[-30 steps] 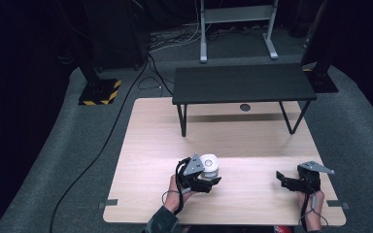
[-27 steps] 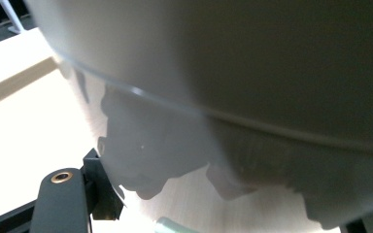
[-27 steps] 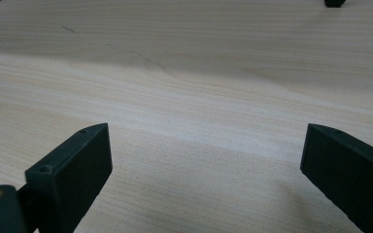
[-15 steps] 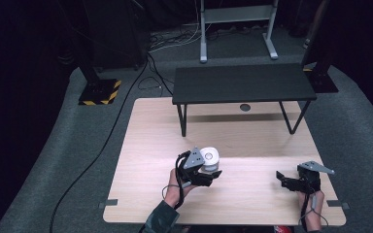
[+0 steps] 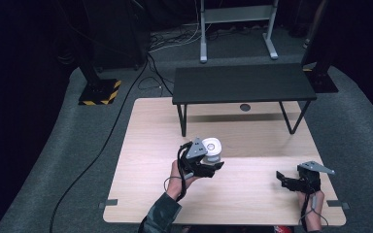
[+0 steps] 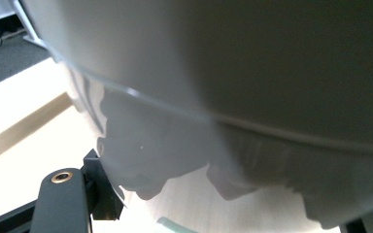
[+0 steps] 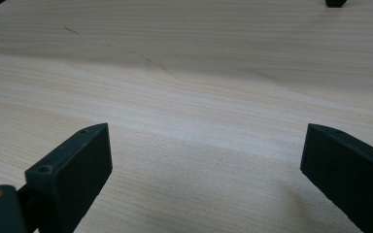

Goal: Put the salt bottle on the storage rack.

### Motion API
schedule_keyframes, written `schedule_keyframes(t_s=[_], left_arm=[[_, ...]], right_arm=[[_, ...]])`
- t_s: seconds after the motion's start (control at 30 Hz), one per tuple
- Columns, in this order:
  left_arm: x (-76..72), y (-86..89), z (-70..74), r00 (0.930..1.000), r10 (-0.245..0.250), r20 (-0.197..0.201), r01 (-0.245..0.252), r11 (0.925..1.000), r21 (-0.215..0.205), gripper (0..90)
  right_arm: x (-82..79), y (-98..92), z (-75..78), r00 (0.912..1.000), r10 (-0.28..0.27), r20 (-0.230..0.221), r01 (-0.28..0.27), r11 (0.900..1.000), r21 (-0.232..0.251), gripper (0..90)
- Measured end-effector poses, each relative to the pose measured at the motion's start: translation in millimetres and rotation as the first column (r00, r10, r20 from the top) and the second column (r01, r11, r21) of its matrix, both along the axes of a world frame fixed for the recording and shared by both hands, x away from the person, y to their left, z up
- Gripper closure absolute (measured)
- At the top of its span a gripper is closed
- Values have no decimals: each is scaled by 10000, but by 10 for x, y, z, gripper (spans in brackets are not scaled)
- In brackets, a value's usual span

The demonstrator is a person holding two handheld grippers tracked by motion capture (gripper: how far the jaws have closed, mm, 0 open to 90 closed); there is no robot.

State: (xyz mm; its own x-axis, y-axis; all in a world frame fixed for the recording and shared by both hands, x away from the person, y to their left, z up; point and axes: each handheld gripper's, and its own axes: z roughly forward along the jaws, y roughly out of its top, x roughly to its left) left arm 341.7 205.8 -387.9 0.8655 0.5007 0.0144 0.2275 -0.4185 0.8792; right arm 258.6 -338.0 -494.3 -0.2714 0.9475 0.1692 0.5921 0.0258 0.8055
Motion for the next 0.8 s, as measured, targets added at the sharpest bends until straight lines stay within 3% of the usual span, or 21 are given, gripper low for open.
schedule_keyframes(t_s=[0.33,0.8], left_arm=[[56,-48,96,9999,7,117,-7,10000,-10,278],[255,-130,256,10000,-63,-9,63,10000,27,278]], right_arm=[[-9,-3,-6,10000,-10,55,10,10000,17,35],[-10,-2,-6,10000,-14,59,14,10000,11,35]])
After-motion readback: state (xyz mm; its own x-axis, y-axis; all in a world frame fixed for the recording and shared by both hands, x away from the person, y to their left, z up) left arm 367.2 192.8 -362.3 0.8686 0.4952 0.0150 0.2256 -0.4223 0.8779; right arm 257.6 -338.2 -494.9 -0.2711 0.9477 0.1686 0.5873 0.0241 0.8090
